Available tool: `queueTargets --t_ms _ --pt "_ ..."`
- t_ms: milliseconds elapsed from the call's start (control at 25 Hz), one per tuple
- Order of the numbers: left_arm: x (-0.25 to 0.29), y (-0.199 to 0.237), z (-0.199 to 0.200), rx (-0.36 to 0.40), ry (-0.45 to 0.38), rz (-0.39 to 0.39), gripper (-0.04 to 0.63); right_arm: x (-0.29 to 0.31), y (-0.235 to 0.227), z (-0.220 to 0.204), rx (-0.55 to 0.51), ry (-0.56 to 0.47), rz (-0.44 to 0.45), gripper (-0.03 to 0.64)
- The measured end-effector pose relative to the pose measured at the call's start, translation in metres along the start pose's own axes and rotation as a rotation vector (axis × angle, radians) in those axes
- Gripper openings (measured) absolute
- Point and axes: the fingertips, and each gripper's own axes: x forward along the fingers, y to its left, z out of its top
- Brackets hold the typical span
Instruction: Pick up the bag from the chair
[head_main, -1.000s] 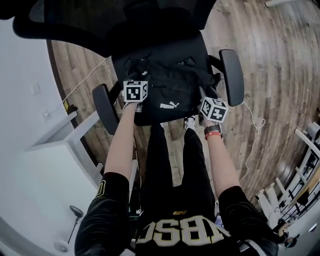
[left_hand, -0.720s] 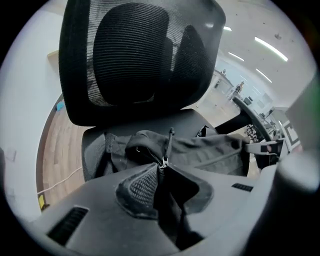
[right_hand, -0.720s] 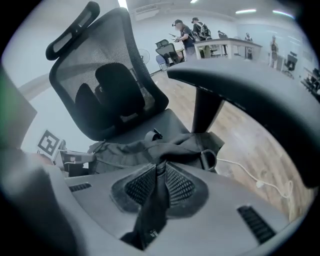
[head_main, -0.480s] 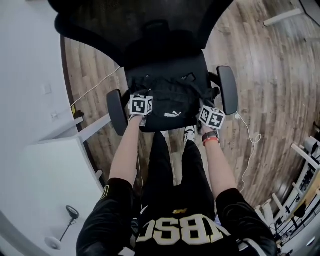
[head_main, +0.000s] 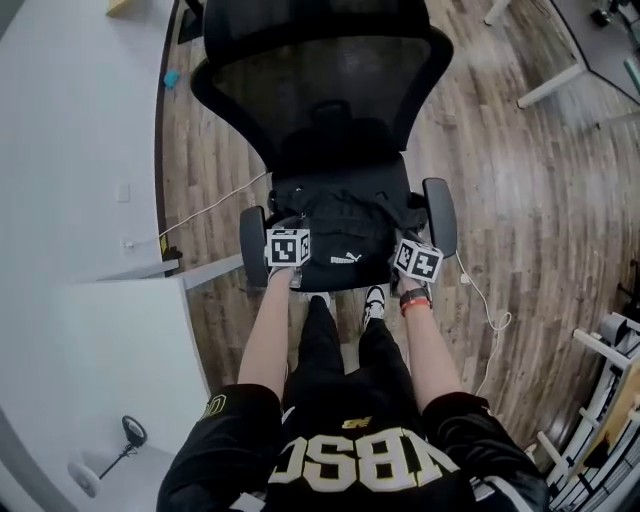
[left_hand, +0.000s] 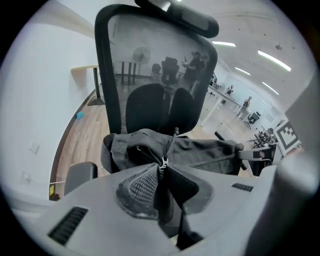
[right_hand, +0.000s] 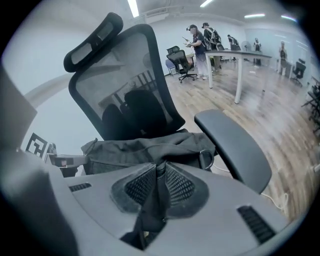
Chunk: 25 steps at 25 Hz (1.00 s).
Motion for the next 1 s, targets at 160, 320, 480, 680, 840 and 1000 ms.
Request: queueTargets --t_ms 160,320,480,680,840,1000 --pt "-0.038 -0.005 0.018 -0.044 -0.063 0.028 0.063 -0.027 0.019 0.025 -0.034 -0.041 0.03 0.064" --pt "-0.078 -0.014 0.039 -0.06 -0.132 0.06 0.061 -0.059 0.04 0.052 -0.053 -0.093 0.043 0.065" --pt "-0.12 -0.022 0.061 -0.066 -0.219 0.089 0.061 -0.091 0.063 0.077 -0.052 -0.17 0.072 0.065" --pt "-0.168 -0.035 0.093 -0.029 -0.325 0.125 0.061 -0.126 0.086 0.113 -0.137 -0.248 0.111 0.064" --pt "-0.2 -0.037 0.118 -0.02 -0.399 0.136 0.061 -0.151 0.109 0.141 -0.178 -0.324 0.157 0.064" --pt "-0.232 -0.04 0.145 -0.018 -0.465 0.143 0.061 -0.178 0.133 0.17 -0.206 -0.399 0.217 0.066"
